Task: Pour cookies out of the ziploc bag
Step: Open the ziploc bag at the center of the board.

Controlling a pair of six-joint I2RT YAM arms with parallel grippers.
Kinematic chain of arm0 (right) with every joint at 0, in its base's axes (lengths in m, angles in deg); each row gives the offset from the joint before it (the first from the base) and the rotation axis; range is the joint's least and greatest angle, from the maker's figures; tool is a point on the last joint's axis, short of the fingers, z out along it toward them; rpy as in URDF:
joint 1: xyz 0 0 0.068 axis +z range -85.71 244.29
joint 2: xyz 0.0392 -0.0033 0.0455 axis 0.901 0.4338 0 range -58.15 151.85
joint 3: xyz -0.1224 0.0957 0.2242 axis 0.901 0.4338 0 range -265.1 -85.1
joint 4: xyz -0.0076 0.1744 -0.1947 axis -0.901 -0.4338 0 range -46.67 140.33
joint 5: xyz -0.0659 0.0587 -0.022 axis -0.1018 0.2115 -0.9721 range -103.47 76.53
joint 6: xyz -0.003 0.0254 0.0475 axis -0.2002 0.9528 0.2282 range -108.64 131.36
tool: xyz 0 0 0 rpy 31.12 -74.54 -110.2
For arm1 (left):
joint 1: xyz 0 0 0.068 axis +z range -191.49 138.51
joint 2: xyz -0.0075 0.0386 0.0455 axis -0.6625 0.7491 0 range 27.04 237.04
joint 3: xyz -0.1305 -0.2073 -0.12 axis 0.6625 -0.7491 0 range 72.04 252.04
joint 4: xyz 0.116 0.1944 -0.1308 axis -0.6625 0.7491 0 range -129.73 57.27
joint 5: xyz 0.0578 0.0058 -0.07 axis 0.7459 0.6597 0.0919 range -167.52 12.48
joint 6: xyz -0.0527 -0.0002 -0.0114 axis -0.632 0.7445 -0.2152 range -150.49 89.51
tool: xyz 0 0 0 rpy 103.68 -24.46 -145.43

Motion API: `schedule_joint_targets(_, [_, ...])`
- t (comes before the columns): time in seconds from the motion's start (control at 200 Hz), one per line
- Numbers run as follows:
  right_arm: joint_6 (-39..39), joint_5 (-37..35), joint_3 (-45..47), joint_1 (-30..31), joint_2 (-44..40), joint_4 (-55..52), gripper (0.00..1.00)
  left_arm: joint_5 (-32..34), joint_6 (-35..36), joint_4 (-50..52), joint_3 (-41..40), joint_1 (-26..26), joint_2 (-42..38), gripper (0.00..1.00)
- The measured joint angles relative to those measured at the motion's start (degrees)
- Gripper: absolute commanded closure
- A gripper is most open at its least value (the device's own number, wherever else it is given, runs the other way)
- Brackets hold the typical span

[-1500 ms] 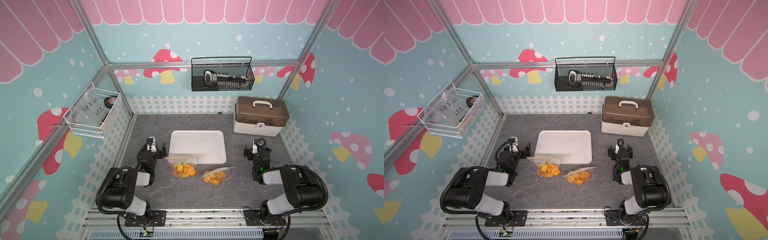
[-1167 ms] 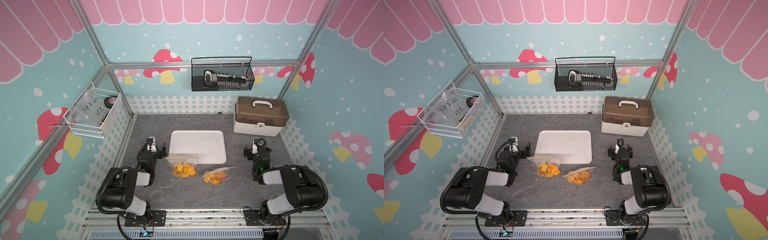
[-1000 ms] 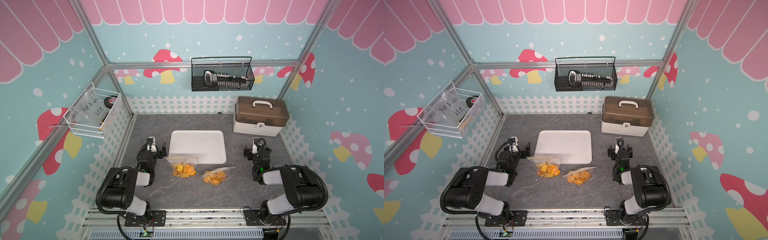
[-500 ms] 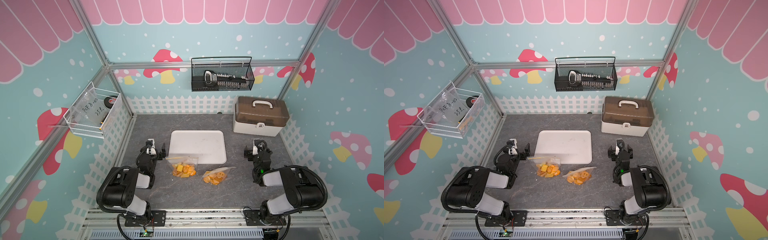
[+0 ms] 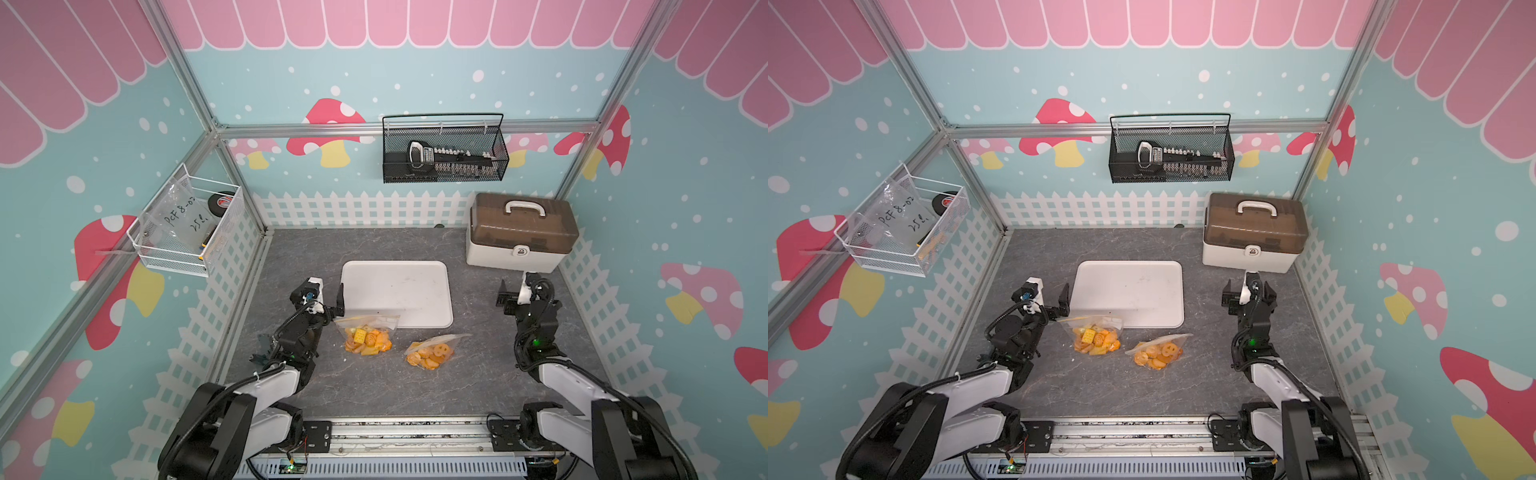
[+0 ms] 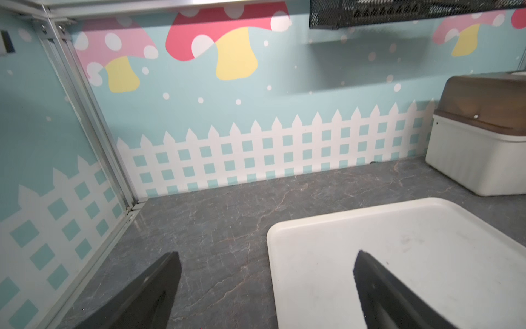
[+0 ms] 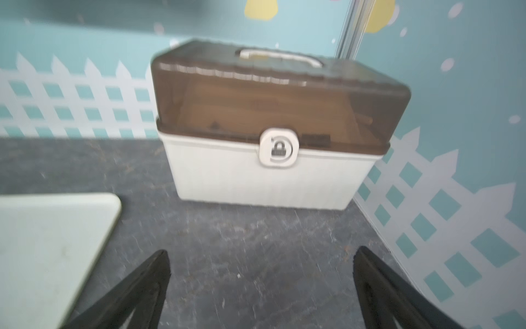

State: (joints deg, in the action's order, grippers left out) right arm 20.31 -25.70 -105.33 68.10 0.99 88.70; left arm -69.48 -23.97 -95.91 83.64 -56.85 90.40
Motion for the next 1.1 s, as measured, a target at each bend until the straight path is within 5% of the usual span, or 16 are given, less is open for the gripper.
schedule_joint_targets(0.115, [8.5, 3.8, -2.4, 0.0, -7.3, -5.6, 0.01, 1.8, -4.3, 4.6, 0.0, -0.4, -7.5, 0.01])
schedule_joint_targets(0.165, [11.6, 6.9, -2.2, 0.0, -10.2, -8.5, 0.13, 2.9, -8.1, 7.0, 0.0, -0.4, -11.0, 0.01])
schedule_joint_targets(0.255, [16.2, 13.7, -3.8, 0.0, -11.9, -14.8, 0.14, 4.2, -15.9, 14.2, 0.4, -0.4, -16.8, 0.01])
schedule_joint_targets(0.33, [17.7, 21.7, -9.3, 0.0, -8.9, -21.3, 0.15, 4.3, -21.6, 19.3, 0.4, -0.1, -20.9, 0.01])
schedule_joint_targets(0.445, [19.6, 35.3, -18.2, 1.6, -2.4, -25.1, 0.3, 2.7, -27.6, 25.4, 0.4, 1.1, -25.1, 0.02])
schedule_joint_targets(0.615, [16.6, 46.3, -27.2, 13.0, 2.8, -33.0, 0.43, -3.0, -33.2, 36.4, 3.4, 2.6, -27.5, 0.22])
schedule_joint_targets(0.806, [6.9, 47.5, -39.1, 25.4, 7.3, -47.4, 0.46, -10.8, -37.4, 47.7, 7.0, 2.6, -31.0, 0.36])
schedule_joint_targets(1.101, [-4.0, 37.7, -51.5, 38.7, 16.5, -64.6, 0.45, -18.0, -42.8, 58.8, 10.1, -0.7, -37.5, 0.45])
